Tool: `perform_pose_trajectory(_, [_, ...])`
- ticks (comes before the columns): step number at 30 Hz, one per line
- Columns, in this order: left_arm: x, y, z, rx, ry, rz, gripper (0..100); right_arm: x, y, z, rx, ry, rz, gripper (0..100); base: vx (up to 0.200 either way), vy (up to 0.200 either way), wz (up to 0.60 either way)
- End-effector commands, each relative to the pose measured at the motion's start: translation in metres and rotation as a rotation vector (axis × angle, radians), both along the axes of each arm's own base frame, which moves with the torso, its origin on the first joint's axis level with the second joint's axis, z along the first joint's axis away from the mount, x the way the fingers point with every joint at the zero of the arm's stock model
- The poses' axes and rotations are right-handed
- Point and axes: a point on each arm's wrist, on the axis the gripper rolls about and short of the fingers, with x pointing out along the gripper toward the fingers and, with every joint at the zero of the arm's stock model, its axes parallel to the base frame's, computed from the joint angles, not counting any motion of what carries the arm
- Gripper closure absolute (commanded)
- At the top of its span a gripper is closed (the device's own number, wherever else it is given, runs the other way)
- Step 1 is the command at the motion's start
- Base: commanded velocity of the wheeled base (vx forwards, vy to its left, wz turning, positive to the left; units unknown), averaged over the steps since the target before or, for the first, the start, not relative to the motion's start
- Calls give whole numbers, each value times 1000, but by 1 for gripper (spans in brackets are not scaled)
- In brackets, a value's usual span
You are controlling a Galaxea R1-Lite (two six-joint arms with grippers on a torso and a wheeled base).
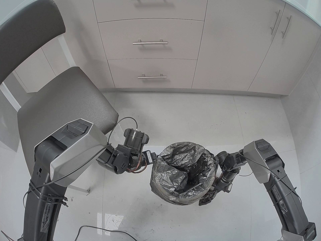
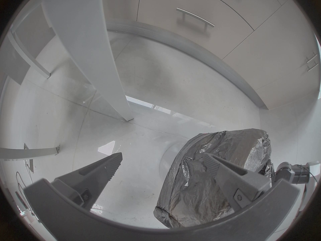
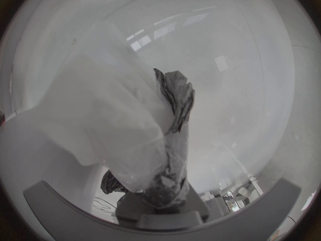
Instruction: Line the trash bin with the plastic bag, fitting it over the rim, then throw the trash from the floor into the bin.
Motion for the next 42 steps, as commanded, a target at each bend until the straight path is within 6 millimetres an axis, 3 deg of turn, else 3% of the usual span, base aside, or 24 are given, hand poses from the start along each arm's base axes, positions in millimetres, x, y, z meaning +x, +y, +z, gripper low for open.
perform_pose_trajectory(1, [0, 0, 0, 0, 1, 0, 0, 5, -2, 43, -4, -3, 35, 100, 0, 0, 0])
perform_pose_trajectory(9, [0, 1, 0, 0, 1, 2, 0, -9, -5, 80, -31, 129, 116, 100, 0, 0, 0])
perform_pose_trajectory(16, [0, 1, 0, 0, 1, 2, 0, -24, -11, 124, -83, 246, 239, 100, 0, 0, 0])
perform_pose_trajectory(17, [0, 1, 0, 0, 1, 2, 0, -29, -12, 139, -89, 275, 269, 100, 0, 0, 0])
perform_pose_trajectory(19, [0, 1, 0, -1, -1, 2, 0, -31, -13, 144, -89, 281, 277, 100, 0, 0, 0])
perform_pose_trajectory(20, [0, 1, 0, -1, -1, 2, 0, -35, -14, 161, -88, 294, 286, 100, 0, 0, 0])
perform_pose_trajectory(25, [0, 1, 0, 0, -1, 1, 0, -43, -15, 197, -87, 288, 287, 100, 0, 0, 0])
perform_pose_trajectory(29, [-1, 1, -1, 3, 3, 1, 0, -50, -9, 232, -85, 233, 292, 100, 0, 0, 0])
perform_pose_trajectory(35, [1, 3, 1, -21, -24, 15, 0, -60, 8, 259, -88, 185, 321, 100, 0, 0, 0])
perform_pose_trajectory(42, [1, 7, 3, -50, -64, 28, 0, -83, 54, 290, -102, 101, 432, 100, 0, 0, 0])
